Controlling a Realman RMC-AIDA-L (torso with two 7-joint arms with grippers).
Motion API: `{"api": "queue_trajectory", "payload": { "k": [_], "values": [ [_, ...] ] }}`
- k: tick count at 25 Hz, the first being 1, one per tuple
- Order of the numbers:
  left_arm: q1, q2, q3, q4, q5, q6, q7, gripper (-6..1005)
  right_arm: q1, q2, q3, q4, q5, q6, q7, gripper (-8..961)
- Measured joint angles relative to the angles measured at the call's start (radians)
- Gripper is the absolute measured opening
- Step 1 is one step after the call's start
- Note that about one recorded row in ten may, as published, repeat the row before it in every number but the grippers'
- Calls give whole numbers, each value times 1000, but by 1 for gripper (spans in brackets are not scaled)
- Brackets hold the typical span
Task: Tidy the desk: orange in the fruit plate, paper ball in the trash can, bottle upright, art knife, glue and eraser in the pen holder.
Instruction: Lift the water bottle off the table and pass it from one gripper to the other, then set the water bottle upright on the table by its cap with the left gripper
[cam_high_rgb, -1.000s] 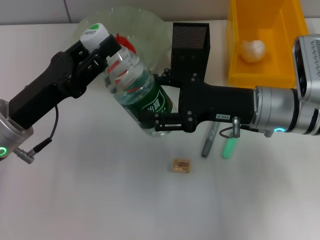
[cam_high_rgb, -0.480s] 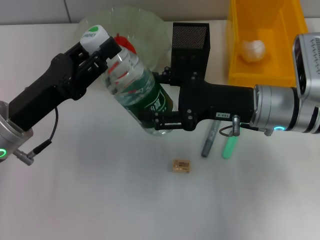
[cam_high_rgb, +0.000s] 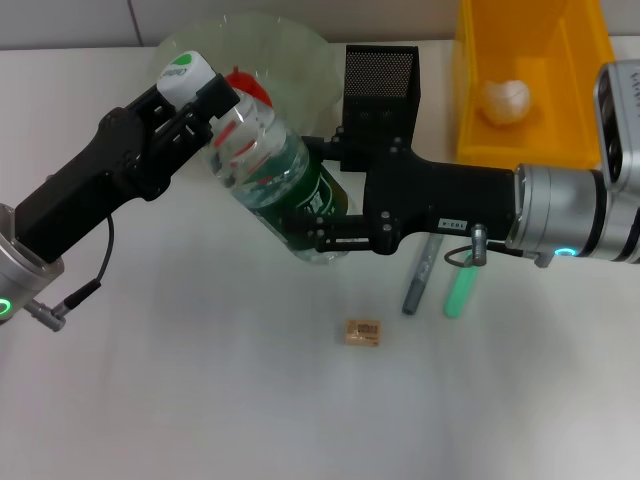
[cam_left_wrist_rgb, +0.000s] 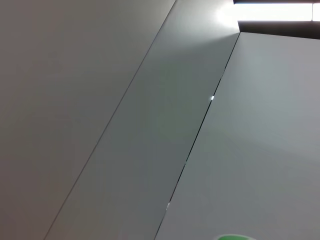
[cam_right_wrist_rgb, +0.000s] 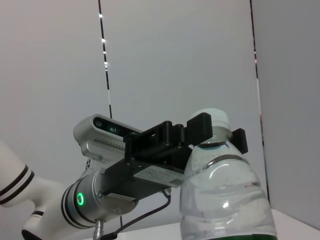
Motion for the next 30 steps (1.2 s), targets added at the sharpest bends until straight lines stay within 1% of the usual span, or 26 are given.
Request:
{"api": "queue_trajectory", "payload": {
  "k": [12, 17, 20, 25, 27, 29, 30],
  "values": [
    [0, 2, -10, 1, -1, -35, 3, 442, -19, -3, 0, -26, 0, -30, 17, 821],
    [7, 2, -26, 15, -3, -71, 17, 443, -57, -4, -8, -58, 0, -40, 34, 821],
    [13, 2, -40, 26, -4, -94, 50, 443, -97, -4, -4, -70, 0, -44, 36, 821],
    [24, 4, -47, 54, -4, -114, 117, 443, -124, -6, -1, -74, -1, -44, 45, 821],
    [30, 3, -52, 67, -4, -128, 172, 443, -138, -6, -7, -81, -6, -40, 53, 821],
    [30, 3, -52, 67, -4, -128, 172, 442, -151, -7, -9, -90, -12, -33, 55, 821],
    [32, 4, -63, 68, -4, -157, 235, 442, -161, -7, -10, -99, -17, -25, 57, 821]
  ]
}}
